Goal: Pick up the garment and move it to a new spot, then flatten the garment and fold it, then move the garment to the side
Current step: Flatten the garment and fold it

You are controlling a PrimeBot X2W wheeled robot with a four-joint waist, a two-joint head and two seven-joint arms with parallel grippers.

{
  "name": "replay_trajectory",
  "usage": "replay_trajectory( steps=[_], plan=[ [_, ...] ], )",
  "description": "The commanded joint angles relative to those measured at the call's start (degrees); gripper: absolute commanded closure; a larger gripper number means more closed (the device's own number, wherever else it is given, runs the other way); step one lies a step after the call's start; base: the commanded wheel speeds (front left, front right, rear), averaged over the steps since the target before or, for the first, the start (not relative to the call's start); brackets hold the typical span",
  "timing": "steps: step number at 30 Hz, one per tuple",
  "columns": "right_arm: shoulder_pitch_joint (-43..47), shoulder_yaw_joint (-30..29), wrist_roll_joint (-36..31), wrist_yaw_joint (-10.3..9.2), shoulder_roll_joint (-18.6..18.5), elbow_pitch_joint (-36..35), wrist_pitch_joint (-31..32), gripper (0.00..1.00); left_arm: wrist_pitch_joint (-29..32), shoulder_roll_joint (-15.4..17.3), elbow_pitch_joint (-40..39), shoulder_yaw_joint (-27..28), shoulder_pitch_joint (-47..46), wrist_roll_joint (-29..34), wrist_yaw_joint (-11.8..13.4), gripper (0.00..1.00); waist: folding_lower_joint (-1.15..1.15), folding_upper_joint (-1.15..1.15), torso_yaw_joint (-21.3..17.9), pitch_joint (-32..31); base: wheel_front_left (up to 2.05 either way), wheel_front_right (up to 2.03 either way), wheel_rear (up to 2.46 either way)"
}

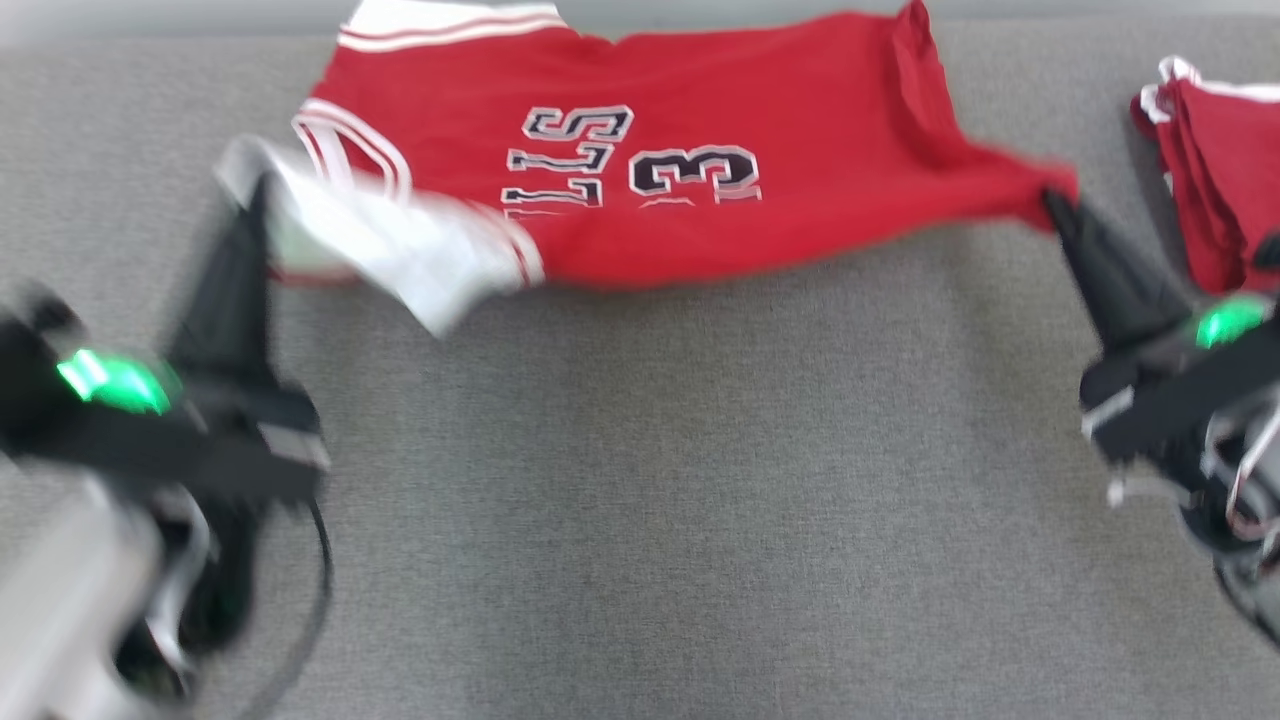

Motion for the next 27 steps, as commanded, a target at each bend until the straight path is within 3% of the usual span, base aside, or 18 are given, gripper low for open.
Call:
replay_trajectory(
  steps=[1, 10, 22, 27],
  plan=[
    [4.7, -1.1, -0.4, -0.16, -0.4, -0.7, -0.5, 1.00, -0.1, -0.7, -2.1, 0.1, 5.3, 0.7, 0.7, 1.00, 0.02, 0.01, 1.4, -2.5, 0.00, 0.00, 0.00],
    [19.5, -5.2, -4.0, -0.16, 0.3, -1.8, -0.8, 1.00, -0.1, -5.1, -3.3, 3.2, 22.1, 1.2, 0.2, 1.00, 0.02, 0.01, 2.5, -6.3, 0.00, 0.00, 0.00],
    [35.5, -10.6, -8.5, -0.16, 2.7, -1.9, -0.8, 1.00, -0.1, -17.0, -0.1, 9.9, 43.7, 4.3, -2.2, 1.00, 0.02, 0.01, 2.0, -10.6, 0.00, 0.00, 0.00],
    [41.1, -13.1, -9.2, -0.16, 2.5, -2.2, -0.8, 1.00, -0.1, -20.3, 0.1, 11.3, 48.9, 5.5, -3.7, 1.00, 0.02, 0.01, 2.4, -11.8, 0.00, 0.00, 0.00]
  ],
)
